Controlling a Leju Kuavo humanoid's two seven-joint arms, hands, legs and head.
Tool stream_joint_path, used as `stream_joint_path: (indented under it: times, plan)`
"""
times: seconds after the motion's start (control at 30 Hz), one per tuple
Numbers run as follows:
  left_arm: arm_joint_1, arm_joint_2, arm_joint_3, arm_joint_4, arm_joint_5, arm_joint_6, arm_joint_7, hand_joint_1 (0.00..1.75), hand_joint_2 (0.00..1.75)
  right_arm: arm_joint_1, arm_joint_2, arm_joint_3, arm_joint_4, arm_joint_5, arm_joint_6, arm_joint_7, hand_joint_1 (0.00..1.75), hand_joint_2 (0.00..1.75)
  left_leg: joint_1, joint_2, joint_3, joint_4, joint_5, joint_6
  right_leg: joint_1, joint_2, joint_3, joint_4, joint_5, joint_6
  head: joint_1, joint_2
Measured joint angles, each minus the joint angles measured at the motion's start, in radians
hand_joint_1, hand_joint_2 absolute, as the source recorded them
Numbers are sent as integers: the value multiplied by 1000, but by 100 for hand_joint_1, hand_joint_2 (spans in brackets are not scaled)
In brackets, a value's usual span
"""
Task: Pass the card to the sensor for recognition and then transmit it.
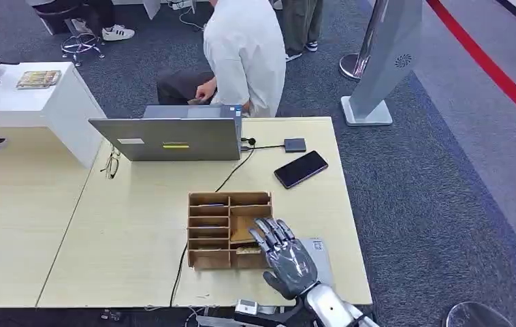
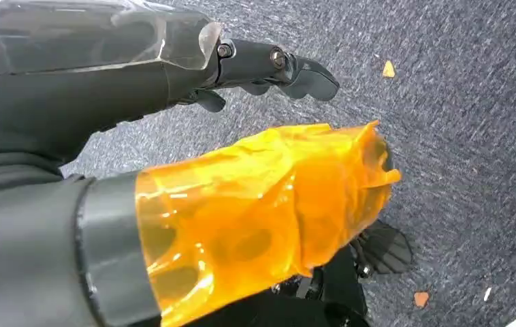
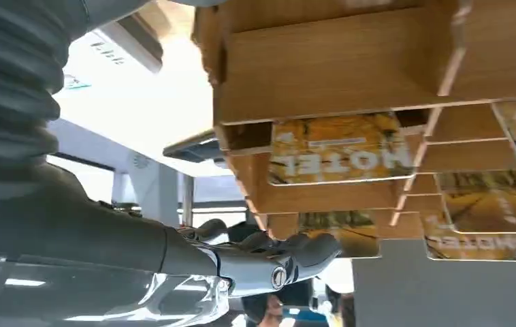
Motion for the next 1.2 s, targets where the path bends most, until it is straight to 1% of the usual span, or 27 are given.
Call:
stream_joint_path:
  times: [0.2,0.43,0.47,0.5,0.63,0.7,0.8,0.87,0.9,0.97,1.0,1.03,1.1,1.13,1.17,1.2]
  plan:
    - [2,10,3,0,-18,-51,1,0,0,6,0,-6,-5,0,2,-8,0,175,0,0,0,0,0,0,0,0,0,0,0,0,0,0]
    - [3,20,2,5,-6,-60,3,0,0,7,1,-14,-13,-26,2,-29,0,175,0,0,0,0,0,0,0,0,0,0,0,0,0,0]
    - [3,20,2,5,-4,-60,4,0,0,7,1,-14,-14,-29,3,-31,10,175,0,0,0,0,0,0,0,0,0,0,0,0,0,0]
    - [3,20,1,5,-2,-60,5,0,0,7,2,-14,-14,-36,3,-35,14,175,0,0,0,0,0,0,0,0,0,0,0,0,0,0]
    - [3,22,1,5,0,-61,5,0,0,8,5,-14,-17,-49,3,-47,14,175,0,0,0,0,0,0,0,0,0,0,0,0,0,0]
    - [3,23,0,5,0,-61,5,0,0,8,8,-14,-19,-55,5,-52,10,175,0,0,0,0,0,0,0,0,0,0,0,0,0,0]
    - [3,23,-1,5,0,-62,5,0,0,8,13,-14,-19,-55,8,-55,26,175,0,0,0,0,0,0,0,0,0,0,0,0,0,0]
    - [3,23,-5,5,0,-63,5,0,0,8,15,-14,-19,-60,8,-57,24,175,0,0,0,0,0,0,0,0,0,0,0,0,0,0]
    - [3,23,-6,5,0,-63,5,0,0,8,16,-14,-19,-61,8,-58,31,175,0,0,0,0,0,0,0,0,0,0,0,0,0,0]
    - [3,24,-8,5,0,-63,5,0,0,8,18,-14,-19,-61,8,-61,33,175,0,0,0,0,0,0,0,0,0,0,0,0,0,0]
    - [3,24,-8,5,0,-63,5,0,0,8,19,-14,-19,-63,8,-61,37,175,0,0,0,0,0,0,0,0,0,0,0,0,0,0]
    - [3,24,-9,5,0,-63,5,0,0,8,21,-14,-19,-69,8,-61,35,175,0,0,0,0,0,0,0,0,0,0,0,0,0,0]
    - [3,24,-12,5,0,-64,5,0,0,8,22,-14,-19,-74,8,-62,42,175,0,0,0,0,0,0,0,0,0,0,0,0,0,0]
    - [3,25,-13,5,-1,-78,7,0,0,8,24,-14,-19,-76,8,-62,49,175,0,0,0,0,0,0,0,0,0,0,0,0,0,0]
    - [3,28,-15,6,-4,-98,15,0,0,6,26,-14,-19,-76,10,-62,96,175,0,0,0,0,0,0,0,0,0,0,0,0,0,0]
    - [3,34,-17,6,-6,-111,23,0,0,4,29,-14,-19,-76,11,-62,124,175,0,0,0,0,0,0,0,0,0,0,0,0,0,0]
